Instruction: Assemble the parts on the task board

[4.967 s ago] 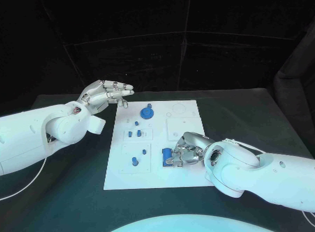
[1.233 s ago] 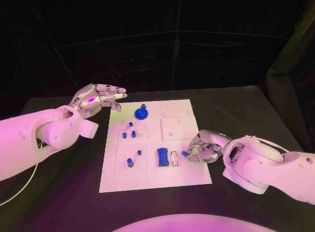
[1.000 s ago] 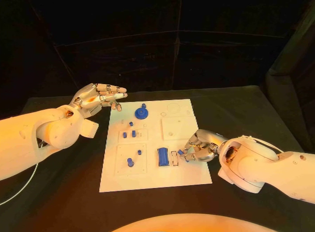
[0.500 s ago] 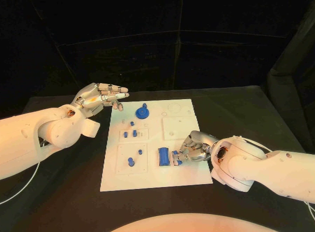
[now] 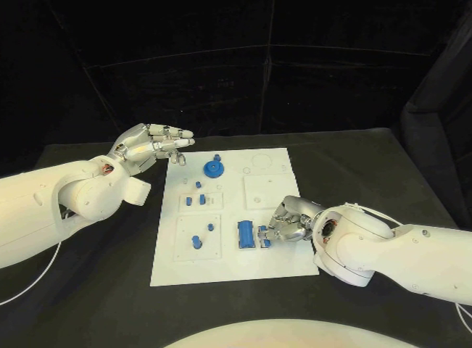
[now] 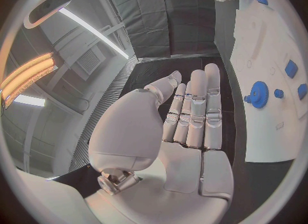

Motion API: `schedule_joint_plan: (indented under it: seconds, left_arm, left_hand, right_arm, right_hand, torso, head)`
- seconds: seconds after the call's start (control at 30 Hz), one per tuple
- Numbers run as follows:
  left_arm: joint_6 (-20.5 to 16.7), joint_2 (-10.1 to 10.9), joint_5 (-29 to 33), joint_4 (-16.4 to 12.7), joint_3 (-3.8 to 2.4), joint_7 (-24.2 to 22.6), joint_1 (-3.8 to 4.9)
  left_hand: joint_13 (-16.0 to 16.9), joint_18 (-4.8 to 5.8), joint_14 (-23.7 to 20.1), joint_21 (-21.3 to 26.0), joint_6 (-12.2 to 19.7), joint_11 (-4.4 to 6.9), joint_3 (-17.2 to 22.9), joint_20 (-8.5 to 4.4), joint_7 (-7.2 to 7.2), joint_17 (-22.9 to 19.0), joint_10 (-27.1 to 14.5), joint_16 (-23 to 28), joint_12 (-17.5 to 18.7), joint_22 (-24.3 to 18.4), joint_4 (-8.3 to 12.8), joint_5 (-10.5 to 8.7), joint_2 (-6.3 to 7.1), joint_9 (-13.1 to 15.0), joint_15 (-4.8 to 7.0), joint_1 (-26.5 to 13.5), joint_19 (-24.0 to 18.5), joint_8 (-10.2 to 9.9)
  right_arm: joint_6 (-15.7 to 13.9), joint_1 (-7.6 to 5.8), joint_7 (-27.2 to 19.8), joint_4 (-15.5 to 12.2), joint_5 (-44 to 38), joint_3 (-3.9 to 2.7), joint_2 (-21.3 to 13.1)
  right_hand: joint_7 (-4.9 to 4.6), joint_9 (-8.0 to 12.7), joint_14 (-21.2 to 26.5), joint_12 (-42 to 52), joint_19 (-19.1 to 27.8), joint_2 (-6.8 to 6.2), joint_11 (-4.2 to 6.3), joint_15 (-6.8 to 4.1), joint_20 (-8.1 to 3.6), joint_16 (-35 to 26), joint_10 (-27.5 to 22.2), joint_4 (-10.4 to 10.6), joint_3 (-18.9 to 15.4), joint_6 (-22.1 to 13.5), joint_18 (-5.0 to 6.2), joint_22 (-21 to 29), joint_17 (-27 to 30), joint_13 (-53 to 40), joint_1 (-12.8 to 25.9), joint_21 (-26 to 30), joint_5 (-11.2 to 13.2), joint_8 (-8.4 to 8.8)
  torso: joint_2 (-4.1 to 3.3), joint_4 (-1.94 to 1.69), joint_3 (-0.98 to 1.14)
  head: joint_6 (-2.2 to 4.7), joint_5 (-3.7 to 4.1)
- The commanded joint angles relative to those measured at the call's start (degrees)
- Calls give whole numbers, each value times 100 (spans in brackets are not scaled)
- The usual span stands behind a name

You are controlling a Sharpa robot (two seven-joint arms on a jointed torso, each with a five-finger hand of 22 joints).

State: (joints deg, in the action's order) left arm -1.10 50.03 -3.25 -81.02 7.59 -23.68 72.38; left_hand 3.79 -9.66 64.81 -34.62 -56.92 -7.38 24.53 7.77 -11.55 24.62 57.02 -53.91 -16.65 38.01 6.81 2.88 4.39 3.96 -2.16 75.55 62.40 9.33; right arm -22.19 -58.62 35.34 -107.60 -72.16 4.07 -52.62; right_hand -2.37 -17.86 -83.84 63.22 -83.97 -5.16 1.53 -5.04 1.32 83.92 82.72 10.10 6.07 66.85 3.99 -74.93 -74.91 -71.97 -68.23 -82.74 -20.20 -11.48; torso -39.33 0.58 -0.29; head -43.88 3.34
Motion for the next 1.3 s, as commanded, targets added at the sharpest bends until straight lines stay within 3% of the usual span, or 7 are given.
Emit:
schedule_joint_plan:
  seconds: [0.03, 0.27, 0.37, 0.6, 0.83, 1.07, 1.3]
  left_arm:
    - [70, -3, 22, -13, -5, -25, 7]
    - [77, 0, 22, -14, -5, -24, 7]
    - [77, 1, 22, -15, -5, -22, 7]
    - [76, 7, 22, -16, -5, -18, 7]
    - [83, 14, 22, -13, -5, -10, 7]
    - [80, 8, 22, 1, -5, -3, 7]
    - [82, 0, 22, 8, -5, 2, 7]
  left_hand:
    - [-4, -83, -44, 25, 54, -7, -6, -6, 5, -9, -41, -31, -28, -5, 20, 5, -16, -7, -3, 55, 33, 34]
    - [-4, -83, -44, 25, 54, -7, -6, -6, 5, -9, -41, -31, -28, -5, 20, 5, -16, -7, -3, 55, 33, 34]
    - [-4, -83, -44, 25, 55, -8, -7, -6, 4, -10, -42, -31, -28, -6, 20, 6, -16, -7, -4, 55, 33, 35]
    - [-4, -81, -46, 25, 57, -10, -12, -5, 3, -13, -45, -32, -30, -7, 19, 6, -18, -7, -6, 52, 32, 37]
    - [-4, -81, -46, 25, 57, -10, -12, -5, 3, -13, -45, -32, -30, -7, 19, 6, -18, -7, -6, 52, 32, 37]
    - [-4, -81, -46, 25, 57, -10, -12, -5, 3, -13, -45, -32, -30, -7, 19, 6, -18, -7, -6, 52, 32, 37]
    - [-4, -81, -46, 25, 57, -10, -12, -5, 3, -13, -45, -32, -30, -7, 19, 6, -18, -7, -6, 52, 32, 37]
  right_arm:
    - [30, -6, 142, 5, -196, 0, 27]
    - [-17, -6, 253, 33, -337, 0, 41]
    - [-12, -6, 278, 41, -366, 0, 41]
    - [57, -6, 245, 22, -400, 0, 10]
    - [285, -6, -85, -75, -338, 0, -134]
    - [417, -6, -224, -93, -303, 0, -164]
    - [493, -5, -154, 77, -365, 1, -54]
  right_hand:
    - [-37, -23, -395, -47, -32, -30, 12, -30, -42, 23, 43, 55, -138, 17, -108, -148, -289, 14, 133, -31, 193, -39]
    - [-40, -92, -384, -70, -28, -142, 6, -24, -31, -4, 42, 304, -654, -26, -107, -142, -247, 19, 415, -20, 990, -47]
    - [-45, -117, -378, -100, -22, -136, -2, -19, -29, -22, 26, 382, -813, -54, -104, -130, -219, 31, 417, -10, 1145, -45]
    - [-54, -135, -370, -127, -11, -108, -9, -13, -24, -46, 9, 419, -907, -83, -100, -109, -179, 42, 358, 4, 1151, -39]
    - [-83, -184, -367, -99, 4, -30, -31, 5, -8, -66, -11, 122, -1005, -147, -96, -91, -160, 2, -223, 25, 987, -27]
    - [-89, -194, -367, -101, 6, -23, -37, 11, -3, -68, -16, 89, -1064, -155, -96, -91, -160, -2, -259, 27, 1035, -25]
    - [-88, -202, -368, -105, 3, 19, -37, 12, 0, -67, -18, 79, -1084, -149, -97, -99, -165, -1, -279, 24, 1051, -30]
  torso:
    - [3, 8, 0]
    - [1, 8, -1]
    - [-1, 5, 1]
    - [0, 9, 1]
    - [2, 8, 5]
    - [5, 8, 4]
    - [-1, -4, 5]
  head:
    - [3, -1]
    - [3, 14]
    - [6, 20]
    - [-4, 24]
    - [-6, 19]
    - [4, 22]
    - [15, 20]
